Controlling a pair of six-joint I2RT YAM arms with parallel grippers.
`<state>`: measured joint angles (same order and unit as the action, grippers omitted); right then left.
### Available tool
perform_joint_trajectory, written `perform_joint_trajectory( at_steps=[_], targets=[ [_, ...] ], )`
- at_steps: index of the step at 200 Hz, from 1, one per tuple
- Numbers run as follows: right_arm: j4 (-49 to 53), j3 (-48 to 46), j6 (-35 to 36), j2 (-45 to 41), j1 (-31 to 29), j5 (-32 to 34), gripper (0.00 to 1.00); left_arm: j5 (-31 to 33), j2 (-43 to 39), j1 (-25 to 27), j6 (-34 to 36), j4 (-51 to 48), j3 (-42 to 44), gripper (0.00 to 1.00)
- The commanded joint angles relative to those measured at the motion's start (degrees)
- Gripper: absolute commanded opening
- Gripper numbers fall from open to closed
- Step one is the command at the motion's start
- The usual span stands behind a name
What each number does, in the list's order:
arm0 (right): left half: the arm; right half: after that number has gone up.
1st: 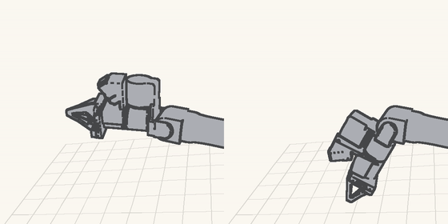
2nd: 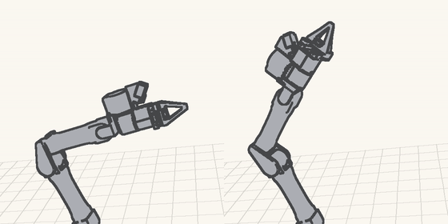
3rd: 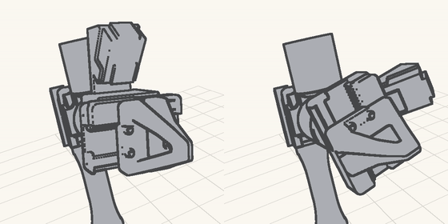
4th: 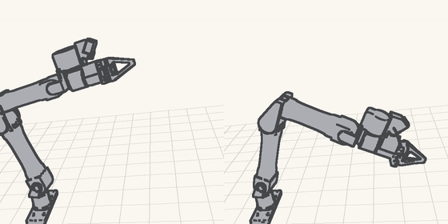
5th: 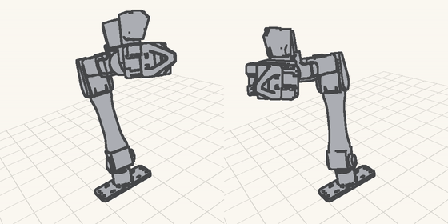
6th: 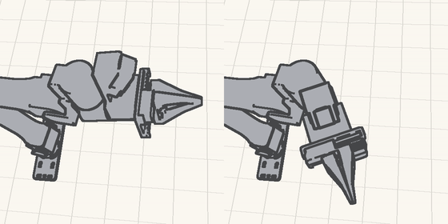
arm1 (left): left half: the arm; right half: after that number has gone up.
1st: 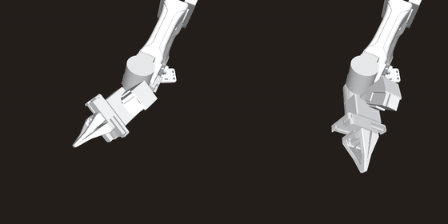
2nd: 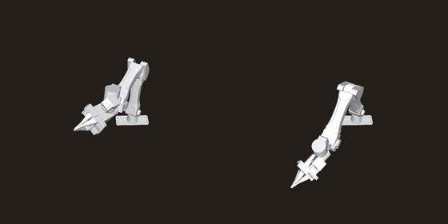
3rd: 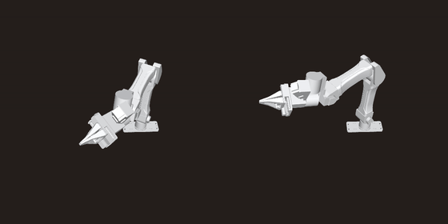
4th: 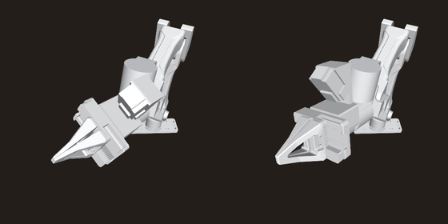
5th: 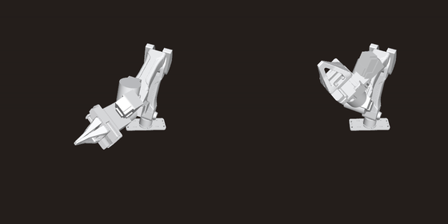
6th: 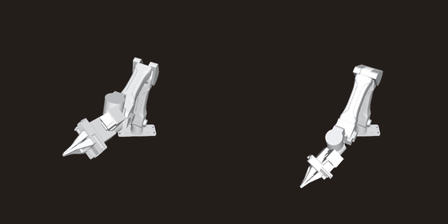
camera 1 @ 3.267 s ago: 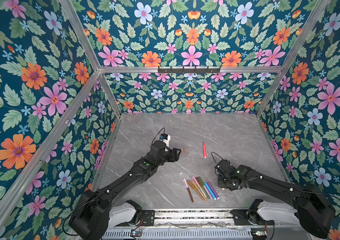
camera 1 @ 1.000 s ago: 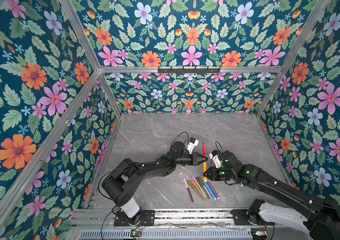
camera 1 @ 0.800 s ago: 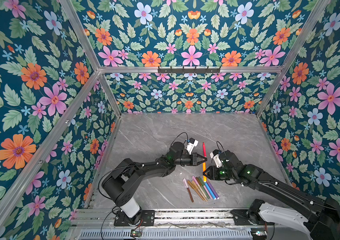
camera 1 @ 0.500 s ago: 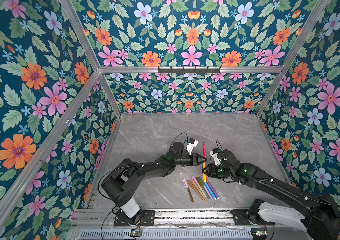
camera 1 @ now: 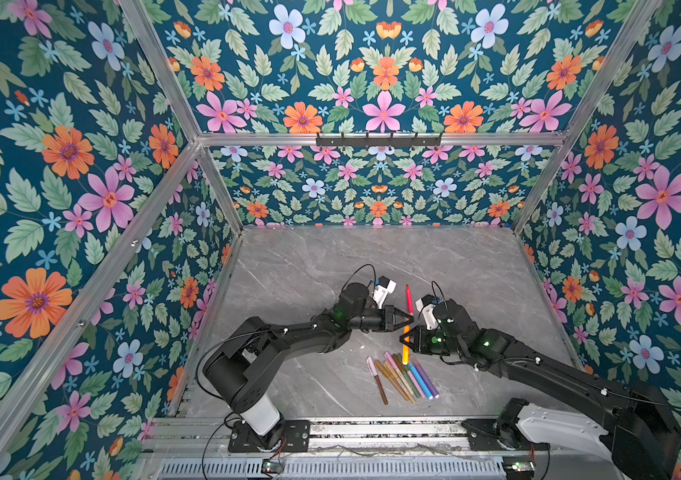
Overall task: Open the pen caps
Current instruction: 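Pull the cap off with the left gripper while the right gripper holds the marker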
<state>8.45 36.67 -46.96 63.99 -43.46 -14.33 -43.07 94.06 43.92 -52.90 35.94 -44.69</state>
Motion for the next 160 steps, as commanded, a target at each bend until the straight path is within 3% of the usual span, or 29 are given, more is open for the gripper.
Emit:
perform_joint_trajectory(
  at_steps=[1, 43, 120, 160],
  targets=[
    [3.15, -1.45, -2.33, 0.0, -0.82, 0.53, 0.0, -0.26, 0.76, -2.91, -0.77, 3.87, -2.72, 0.0],
    [2.76, -2.0, -2.83, 1.37, -6.8, 1.91, 0.0, -0.12, 3.47, -9.28, -1.03, 0.81, -8.6, 0.0],
    [2.76, 1.46, -0.72, 4.42, -6.99, 0.97, 0.0, 1.0, 1.53, -10.98, -1.15, 1.49, -5.42, 0.0],
    [0.48, 0.14, -2.66, 3.79, -7.82, 1.35, 0.0, 6.95, -0.24, -11.76, -1.38, 1.45, -4.33, 0.0]
  ],
)
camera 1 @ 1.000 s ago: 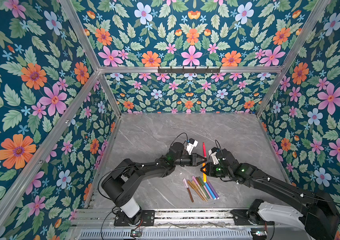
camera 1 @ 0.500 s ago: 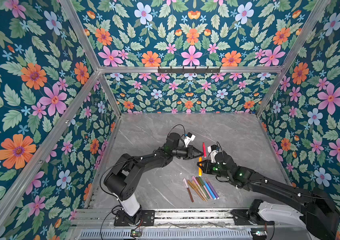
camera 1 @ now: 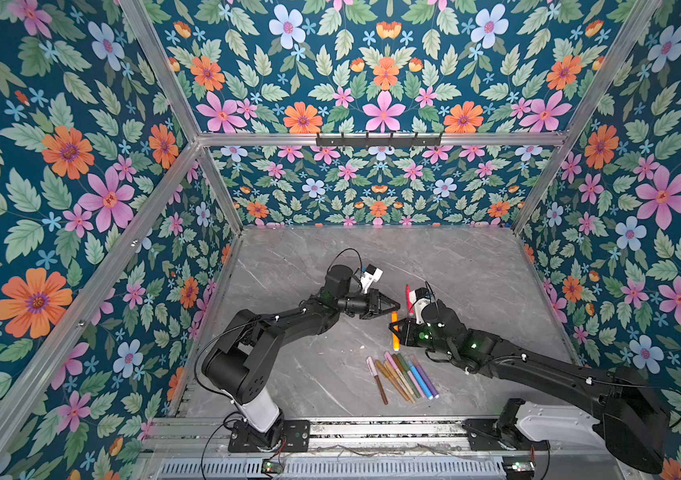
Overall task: Open the pen caps
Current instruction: 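Pull the cap off with the left gripper while the right gripper holds the marker, then lower the orange cap beside the pink cap with the left gripper and release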
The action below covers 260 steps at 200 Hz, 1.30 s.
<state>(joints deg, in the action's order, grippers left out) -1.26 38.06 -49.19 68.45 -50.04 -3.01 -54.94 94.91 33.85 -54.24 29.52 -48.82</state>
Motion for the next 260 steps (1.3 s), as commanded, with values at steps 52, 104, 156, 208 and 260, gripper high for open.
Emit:
perform_joint_trajectory(
  at_steps=[52, 104, 156, 208, 260],
  targets=[
    [10.71, -2.64, -0.56, -2.76, -1.46, -10.42, 0.0, 25.3, -2.65, -2.94, -1.37, 9.01, 1.81, 0.0],
    [9.09, -2.3, 0.57, -2.64, -1.75, -12.83, 0.0, 33.45, -6.3, -3.83, -2.37, 10.11, 5.89, 0.0],
    [7.94, 1.03, 2.61, 0.6, -4.46, -14.62, 0.0, 38.27, -7.39, -3.87, -3.77, 10.2, 6.25, 0.0],
    [9.31, 0.09, 1.97, -1.41, -4.89, -11.14, 0.0, 39.4, -8.69, -4.04, 0.71, 3.49, 5.45, 0.0],
    [17.28, -1.06, 2.79, -7.64, -4.8, -3.92, 0.0, 35.03, -3.98, -7.79, 14.14, -13.5, 0.02, 0.0]
  ],
)
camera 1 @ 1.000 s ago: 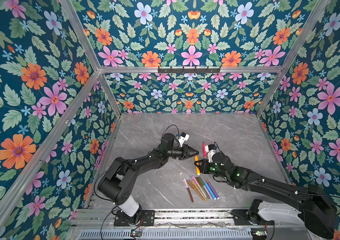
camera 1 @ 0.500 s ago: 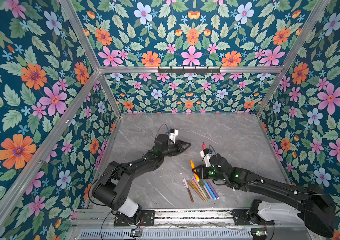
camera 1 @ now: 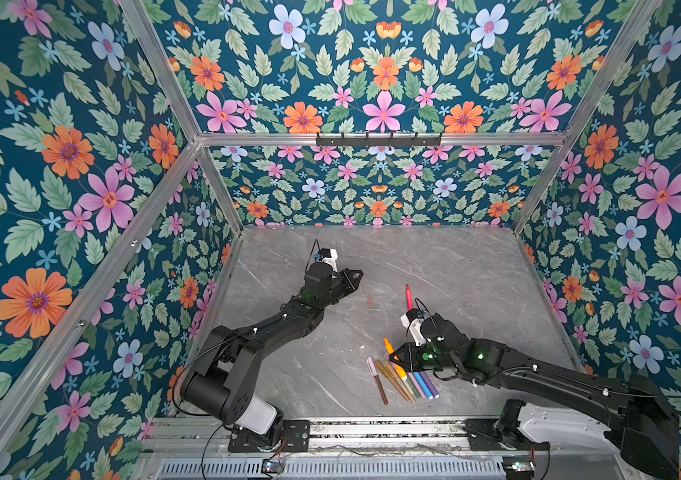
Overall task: Open the pen caps
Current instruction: 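Lower the orange cap beside the pink cap with the left gripper and release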
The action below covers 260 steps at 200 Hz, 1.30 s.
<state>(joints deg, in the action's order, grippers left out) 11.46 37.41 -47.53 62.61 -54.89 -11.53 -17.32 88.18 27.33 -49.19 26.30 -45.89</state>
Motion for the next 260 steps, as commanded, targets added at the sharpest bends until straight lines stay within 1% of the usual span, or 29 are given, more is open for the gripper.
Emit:
perform_joint_trajectory(
  at_steps=[1, 26, 42, 76, 98, 114, 187, 223, 260],
  targets=[
    [4.68, -0.45, 1.21, -1.88, 0.05, 4.68, 0.0, -2.69, 2.99, -1.3, 9.41, -10.78, -3.21, 0.0],
    [6.35, -1.27, 1.48, -3.17, 0.71, 5.73, 0.0, -4.55, 9.75, -1.4, 17.18, -22.78, -10.24, 0.0],
    [6.51, -1.72, 1.39, -3.58, 1.43, 5.57, 0.0, -4.96, 13.11, -1.4, 18.96, -25.7, -12.4, 0.0],
    [8.42, -1.07, 2.05, -4.07, 3.44, 5.07, 0.0, -6.03, 17.09, -1.4, 20.31, -26.77, -14.23, 0.0],
    [9.09, -1.27, 2.26, -4.76, 4.15, 4.94, 0.0, -8.43, 19.32, -1.32, 20.28, -25.84, -14.77, 0.09],
    [9.28, -1.54, 2.28, -5.13, 4.36, 4.76, 0.0, -9.11, 20.55, -1.23, 20.12, -25.27, -14.92, 0.11],
    [9.82, -1.55, 2.62, -5.3, 4.53, 4.78, 0.0, -9.13, 23.41, -1.23, 20.19, -25.47, -16.54, 0.19],
    [10.17, -1.31, 2.73, -5.21, 4.53, 4.5, 0.0, -9.0, 24.49, -1.23, 20.35, -25.82, -17.56, 0.2],
    [10.27, -1.55, 2.79, -5.48, 4.53, 4.59, 0.0, -8.87, 24.96, -1.23, 20.62, -26.48, -18.37, 0.25]
  ],
)
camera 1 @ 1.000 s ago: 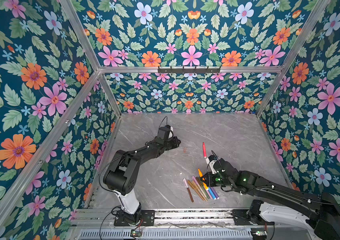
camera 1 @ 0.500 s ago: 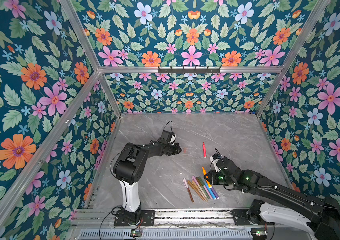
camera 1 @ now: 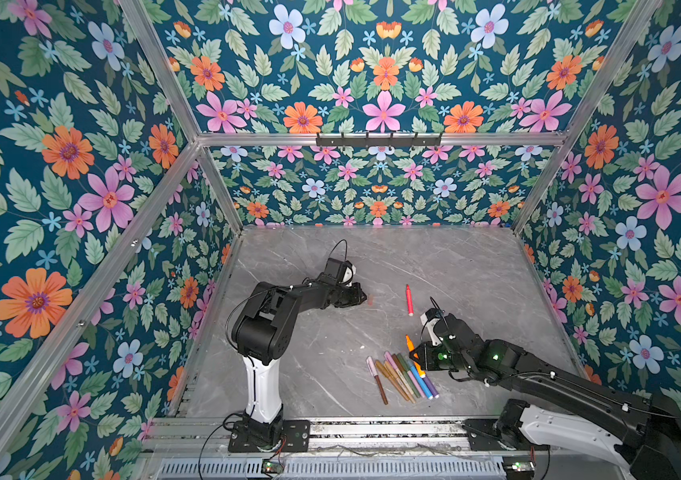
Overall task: Open the pen caps
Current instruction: 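Lower the orange cap beside the pink cap with the left gripper and release, then lay the orange marker beside the pink marker while the left gripper withdraws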
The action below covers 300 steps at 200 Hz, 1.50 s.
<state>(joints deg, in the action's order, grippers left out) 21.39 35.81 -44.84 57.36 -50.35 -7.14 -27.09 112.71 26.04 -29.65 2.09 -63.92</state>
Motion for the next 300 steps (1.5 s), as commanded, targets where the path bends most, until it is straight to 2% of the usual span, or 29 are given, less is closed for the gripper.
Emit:
perform_joint_trajectory(
  at_steps=[1, 67, 142, 200, 242, 274, 300],
  targets=[
    [0.33, 0.05, 0.1, -0.23, -0.01, 0.19, 0.0, 0.9, 0.46, 0.06, 1.08, -2.31, -0.33, 0.25],
    [0.12, 0.05, 0.06, -0.06, -0.01, 0.02, 0.0, 1.17, 0.41, 0.06, 1.18, -2.7, -0.56, 0.3],
    [0.06, -0.12, 0.05, 0.2, -0.01, 0.02, 0.0, -0.2, -0.36, 0.05, -0.41, -0.79, 0.48, 0.31],
    [1.9, 1.05, 1.13, 0.62, 0.83, -0.01, 0.0, 3.14, -7.23, -0.03, 0.53, -4.06, -0.04, 0.32],
    [4.91, 3.96, 6.18, 3.75, 7.35, -3.14, 0.0, 4.08, -18.36, -0.11, 1.57, -7.28, 0.9, 0.32],
    [5.64, 6.9, 11.21, 8.9, 17.56, -8.56, 0.0, 2.33, -30.69, -0.12, 4.91, -10.88, 4.91, 0.33],
    [7.5, 11.43, 14.9, 14.98, 25.17, -10.52, 0.0, 5.32, -41.6, -0.31, 9.31, -19.08, 7.6, 0.36]
  ],
)
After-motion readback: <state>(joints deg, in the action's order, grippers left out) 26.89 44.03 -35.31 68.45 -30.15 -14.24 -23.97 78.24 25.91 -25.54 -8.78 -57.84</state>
